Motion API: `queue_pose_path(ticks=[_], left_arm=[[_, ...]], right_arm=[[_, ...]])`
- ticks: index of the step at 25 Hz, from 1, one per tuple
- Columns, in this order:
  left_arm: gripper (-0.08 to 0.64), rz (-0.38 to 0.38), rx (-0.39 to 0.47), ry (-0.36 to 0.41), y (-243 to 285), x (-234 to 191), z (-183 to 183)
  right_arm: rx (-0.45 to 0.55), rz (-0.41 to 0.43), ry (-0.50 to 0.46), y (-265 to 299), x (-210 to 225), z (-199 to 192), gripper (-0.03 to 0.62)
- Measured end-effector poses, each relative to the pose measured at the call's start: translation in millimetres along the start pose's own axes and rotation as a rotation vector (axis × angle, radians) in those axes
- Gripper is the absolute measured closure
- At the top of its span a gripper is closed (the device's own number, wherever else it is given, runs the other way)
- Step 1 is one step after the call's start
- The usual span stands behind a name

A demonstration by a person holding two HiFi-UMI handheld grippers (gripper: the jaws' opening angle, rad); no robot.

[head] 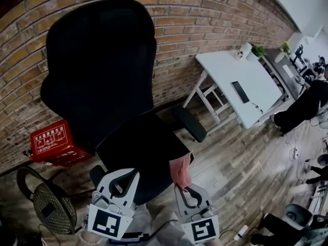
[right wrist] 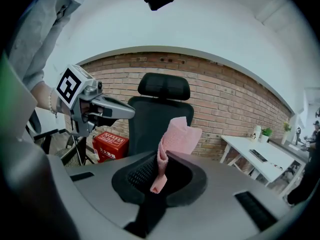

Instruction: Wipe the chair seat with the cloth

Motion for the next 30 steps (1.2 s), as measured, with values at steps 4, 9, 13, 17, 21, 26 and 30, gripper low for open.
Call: queue_pose_path(ticks=[4, 9, 13, 17, 21, 26, 30], left_arm=[[0.541, 0.000, -0.039, -0.003, 9, -14, -27], [0.541, 0.044, -0.077, -0.001, 22, -28, -59], [0.541, 0.085, -0.080, -0.038, 36, -36, -85], [0.541, 0.107, -0.097, -0.025, 56, -43, -114], [0.541, 0.154, -0.138, -0.036, 62, -50, -145], [0.541, 0.231, -0.170, -0.047, 71, -60, -178], [0.541, 0.269, -0.200, -0.067, 76, -60, -202]], right_arm=[[-0.035, 0.025, -0.007, 26, 5, -28, 0.538], [-0.062, 0.058, -0.009, 54, 14, -62, 0.538], [-0.105, 0.051, 0.010, 75, 30, -94, 0.538], [-0.144, 0.041, 0.039, 100, 53, -135, 0.538], [-0.211, 0.013, 0.128, 122, 62, -182, 0.538], [-0.307, -0.035, 0.142, 149, 87, -240, 0.538], [-0.371, -0.075, 0.105, 163, 110, -282, 0.538]])
Point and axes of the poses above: the fingertips, and each gripper's own axes: y forward along the fingers, x to its right, z out of its top, the point moved 3 cm from there along -y, backward along the fingers, and after that the axes turned 15 degrees about x, right-handed, at the moved point
